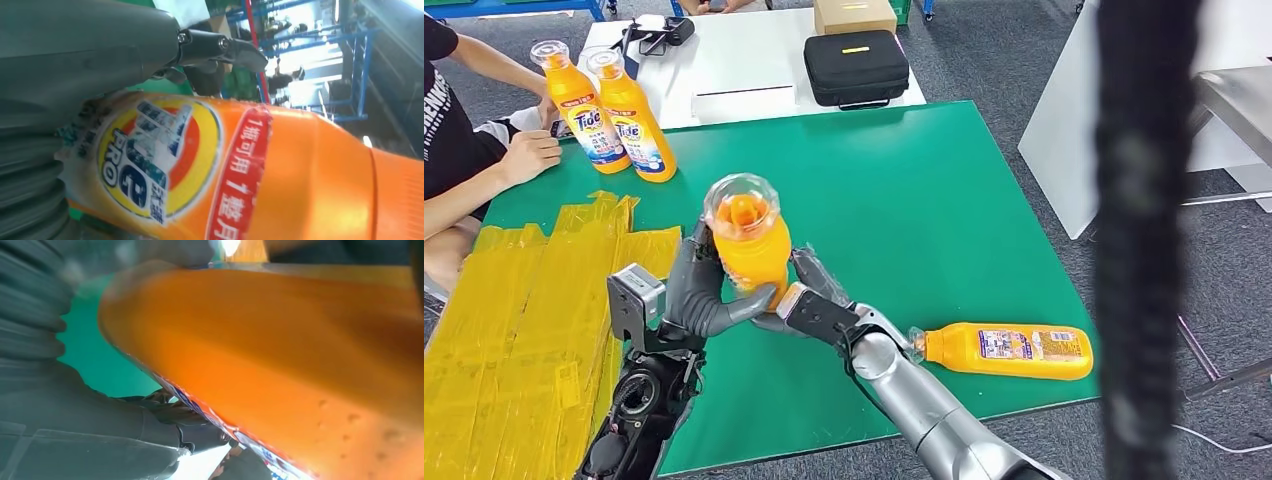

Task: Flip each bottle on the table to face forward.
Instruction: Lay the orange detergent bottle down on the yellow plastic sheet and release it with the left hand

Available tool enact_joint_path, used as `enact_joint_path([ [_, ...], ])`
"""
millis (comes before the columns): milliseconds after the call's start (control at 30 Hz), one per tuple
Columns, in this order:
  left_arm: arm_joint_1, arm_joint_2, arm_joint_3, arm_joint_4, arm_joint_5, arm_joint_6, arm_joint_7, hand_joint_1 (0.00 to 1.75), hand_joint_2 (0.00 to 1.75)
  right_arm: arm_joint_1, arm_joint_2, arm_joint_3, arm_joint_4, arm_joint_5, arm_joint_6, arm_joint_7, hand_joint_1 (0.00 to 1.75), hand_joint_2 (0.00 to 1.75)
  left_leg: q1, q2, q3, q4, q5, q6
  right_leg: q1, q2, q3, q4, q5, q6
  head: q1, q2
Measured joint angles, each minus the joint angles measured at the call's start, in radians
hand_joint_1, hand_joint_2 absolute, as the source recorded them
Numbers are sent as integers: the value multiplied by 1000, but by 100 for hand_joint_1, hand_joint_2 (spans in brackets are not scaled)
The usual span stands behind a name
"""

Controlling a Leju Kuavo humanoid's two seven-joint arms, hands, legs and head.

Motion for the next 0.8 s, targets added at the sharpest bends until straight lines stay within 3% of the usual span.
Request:
enact_joint_path([
  [433, -11, 8, 10, 16, 131, -130, 39, 0, 175, 4, -2, 15, 1, 20, -45, 12, 175, 175, 0, 0, 0, 0, 0, 0, 0, 0, 0, 0, 0, 0, 0, 0],
  [467, -13, 8, 12, 20, 139, -135, 41, 6, 175, 4, -2, 17, 0, 22, -47, 15, 175, 175, 0, 0, 0, 0, 0, 0, 0, 0, 0, 0, 0, 0, 0, 0],
  [600, -13, 8, 15, 29, 143, -127, 34, 173, 175, 5, -6, 21, -2, 24, -49, 22, 175, 175, 0, 0, 0, 0, 0, 0, 0, 0, 0, 0, 0, 0, 0, 0],
  [800, -5, 8, 14, 29, 97, -45, -16, 175, 175, 5, -6, 28, -3, 24, -49, 27, 175, 175, 0, 0, 0, 0, 0, 0, 0, 0, 0, 0, 0, 0, 0, 0],
])
